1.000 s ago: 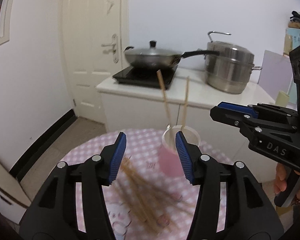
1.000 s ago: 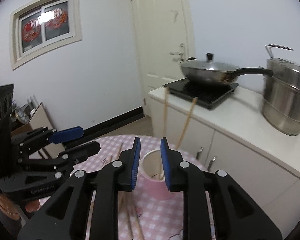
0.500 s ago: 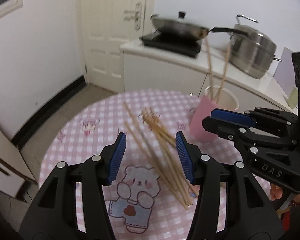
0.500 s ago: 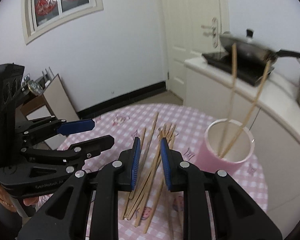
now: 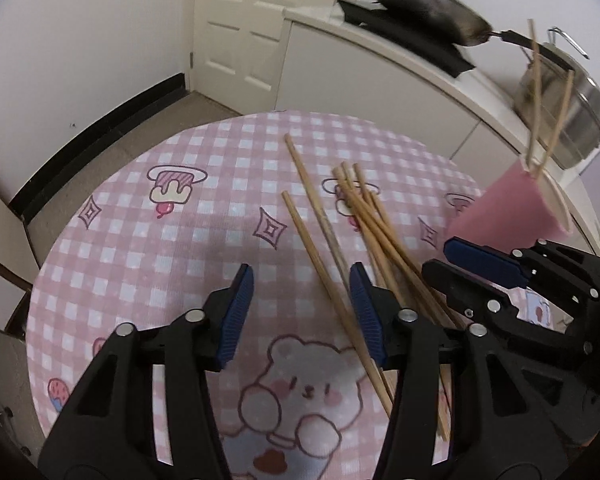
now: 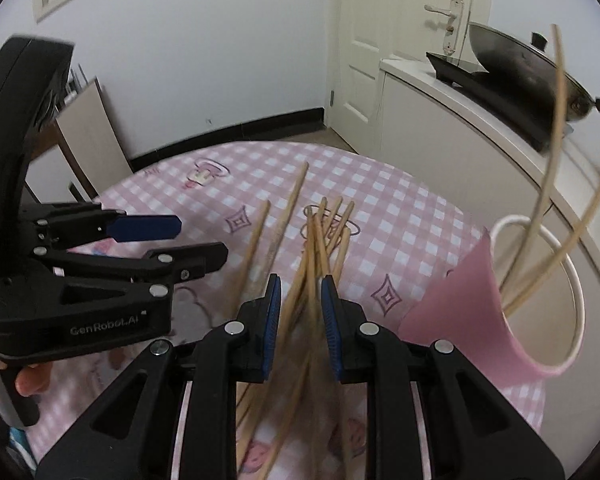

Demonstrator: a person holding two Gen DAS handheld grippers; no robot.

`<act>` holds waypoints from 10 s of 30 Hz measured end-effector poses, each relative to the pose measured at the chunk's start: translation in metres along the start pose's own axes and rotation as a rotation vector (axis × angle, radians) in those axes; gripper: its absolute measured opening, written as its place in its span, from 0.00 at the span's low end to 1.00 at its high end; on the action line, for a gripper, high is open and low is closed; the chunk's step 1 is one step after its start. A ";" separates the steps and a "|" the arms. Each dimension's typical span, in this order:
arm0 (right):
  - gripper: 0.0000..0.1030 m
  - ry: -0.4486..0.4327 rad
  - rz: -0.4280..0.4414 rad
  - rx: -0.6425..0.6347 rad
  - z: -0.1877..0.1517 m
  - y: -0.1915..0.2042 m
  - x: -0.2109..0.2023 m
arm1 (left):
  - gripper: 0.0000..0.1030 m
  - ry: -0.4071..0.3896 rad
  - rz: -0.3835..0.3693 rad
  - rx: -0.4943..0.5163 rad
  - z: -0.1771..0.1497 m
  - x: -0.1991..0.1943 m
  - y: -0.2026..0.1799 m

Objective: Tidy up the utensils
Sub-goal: 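Move both tools back down to the remaining chopsticks on the table, then close the left tool on a chopstick while the right tool grasps another chopstick, then lift the held chopsticks upright with both tools, then carry the chopsticks over the pink cup and lower them into it with both tools, then open both tools to release the chopsticks into the pink cup, then move both tools down to the chopsticks lying on the table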

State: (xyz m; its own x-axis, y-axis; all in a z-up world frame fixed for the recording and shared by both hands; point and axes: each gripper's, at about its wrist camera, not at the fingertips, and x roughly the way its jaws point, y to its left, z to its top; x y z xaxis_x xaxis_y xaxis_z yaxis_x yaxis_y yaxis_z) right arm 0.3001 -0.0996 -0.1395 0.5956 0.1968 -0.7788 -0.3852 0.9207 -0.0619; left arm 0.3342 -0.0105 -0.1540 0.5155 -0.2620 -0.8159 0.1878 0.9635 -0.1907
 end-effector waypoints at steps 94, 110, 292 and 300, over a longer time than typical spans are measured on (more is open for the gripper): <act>0.15 0.244 -0.150 -0.063 0.040 0.005 0.064 | 0.06 0.019 0.032 -0.008 0.018 0.009 0.022; 0.04 0.260 -0.135 -0.069 0.040 0.004 0.074 | 0.06 0.024 0.024 -0.004 0.019 0.009 0.020; 0.18 0.015 -0.093 0.000 0.021 0.022 0.058 | 0.54 -0.086 0.024 -0.045 0.004 -0.018 0.038; 0.10 0.087 -0.062 0.014 0.032 0.012 0.077 | 0.54 -0.053 0.025 -0.034 0.017 0.001 0.034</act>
State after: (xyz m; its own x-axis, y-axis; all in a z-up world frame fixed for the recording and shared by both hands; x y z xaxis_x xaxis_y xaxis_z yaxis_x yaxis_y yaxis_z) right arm 0.3641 -0.0625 -0.1802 0.5543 0.1097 -0.8251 -0.3389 0.9351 -0.1033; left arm 0.3549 0.0210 -0.1519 0.5636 -0.2398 -0.7905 0.1463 0.9708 -0.1902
